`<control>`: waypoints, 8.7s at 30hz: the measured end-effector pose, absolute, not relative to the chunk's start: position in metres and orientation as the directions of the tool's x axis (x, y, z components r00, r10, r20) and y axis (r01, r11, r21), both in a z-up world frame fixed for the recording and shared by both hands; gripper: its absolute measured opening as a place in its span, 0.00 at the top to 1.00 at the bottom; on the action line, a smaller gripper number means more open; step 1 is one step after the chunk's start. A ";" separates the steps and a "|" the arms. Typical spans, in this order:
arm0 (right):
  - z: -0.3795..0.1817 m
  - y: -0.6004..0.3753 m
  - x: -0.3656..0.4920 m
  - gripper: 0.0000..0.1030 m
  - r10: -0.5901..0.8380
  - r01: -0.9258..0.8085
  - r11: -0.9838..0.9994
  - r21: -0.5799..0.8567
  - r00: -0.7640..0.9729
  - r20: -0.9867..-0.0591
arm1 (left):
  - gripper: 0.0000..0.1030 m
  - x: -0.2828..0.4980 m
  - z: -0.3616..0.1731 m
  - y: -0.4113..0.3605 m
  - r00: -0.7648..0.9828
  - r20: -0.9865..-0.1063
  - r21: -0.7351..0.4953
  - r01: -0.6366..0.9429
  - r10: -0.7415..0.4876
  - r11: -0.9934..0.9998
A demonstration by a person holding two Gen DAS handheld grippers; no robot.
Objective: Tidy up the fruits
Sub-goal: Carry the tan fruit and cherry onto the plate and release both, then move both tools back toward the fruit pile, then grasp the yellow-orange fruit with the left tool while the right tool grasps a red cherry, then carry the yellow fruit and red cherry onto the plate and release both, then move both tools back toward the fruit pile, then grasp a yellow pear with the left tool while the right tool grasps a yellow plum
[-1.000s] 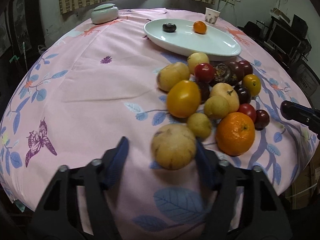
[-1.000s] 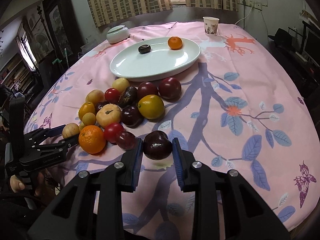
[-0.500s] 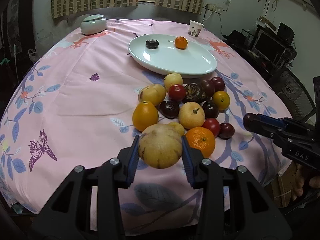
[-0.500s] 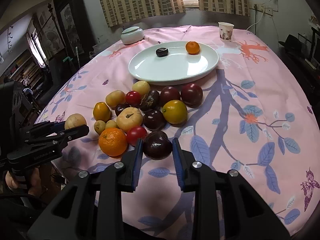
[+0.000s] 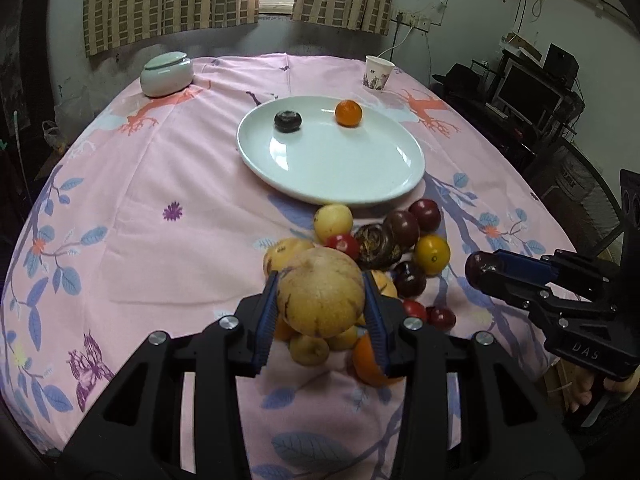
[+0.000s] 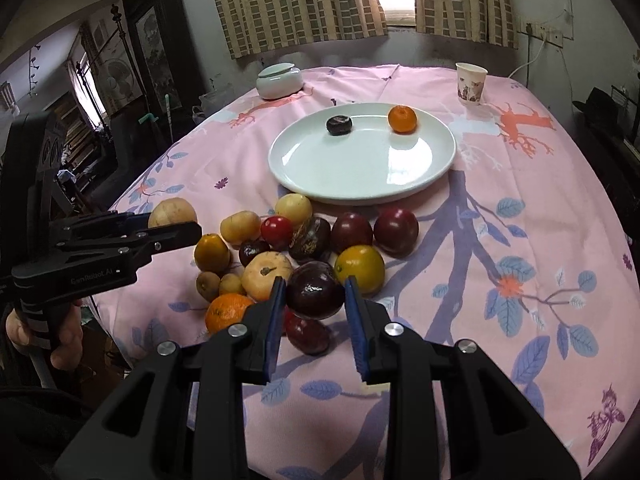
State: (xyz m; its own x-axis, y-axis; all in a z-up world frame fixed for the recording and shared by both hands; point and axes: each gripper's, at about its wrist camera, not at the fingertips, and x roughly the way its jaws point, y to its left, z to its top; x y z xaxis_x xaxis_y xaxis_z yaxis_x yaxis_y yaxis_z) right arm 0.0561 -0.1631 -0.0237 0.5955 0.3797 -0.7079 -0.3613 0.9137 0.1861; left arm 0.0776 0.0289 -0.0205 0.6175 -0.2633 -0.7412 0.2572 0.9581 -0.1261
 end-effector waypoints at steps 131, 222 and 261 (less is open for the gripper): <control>-0.053 -0.169 0.034 0.69 0.413 -0.354 0.902 0.249 0.532 -0.739 | 0.64 0.067 -0.049 0.043 0.604 -0.764 -0.167 0.153 -0.226 0.974; -0.066 -0.172 0.098 0.20 0.297 -0.245 0.952 0.183 0.596 -0.746 | 0.12 0.040 -0.068 0.092 0.618 -0.763 -0.188 0.071 -0.191 0.980; -0.043 -0.197 0.049 0.59 0.390 -0.247 0.921 0.303 0.600 -0.698 | 0.55 0.068 -0.098 0.024 0.581 -0.799 -0.009 0.246 -0.155 0.969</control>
State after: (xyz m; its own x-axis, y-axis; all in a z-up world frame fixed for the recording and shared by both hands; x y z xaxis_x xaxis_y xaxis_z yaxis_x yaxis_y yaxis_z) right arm 0.0489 -0.1965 -0.0429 0.6000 0.3904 -0.6983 -0.2466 0.9206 0.3028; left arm 0.0681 0.0237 -0.0984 0.5807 -0.1548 -0.7993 0.2456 0.9693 -0.0093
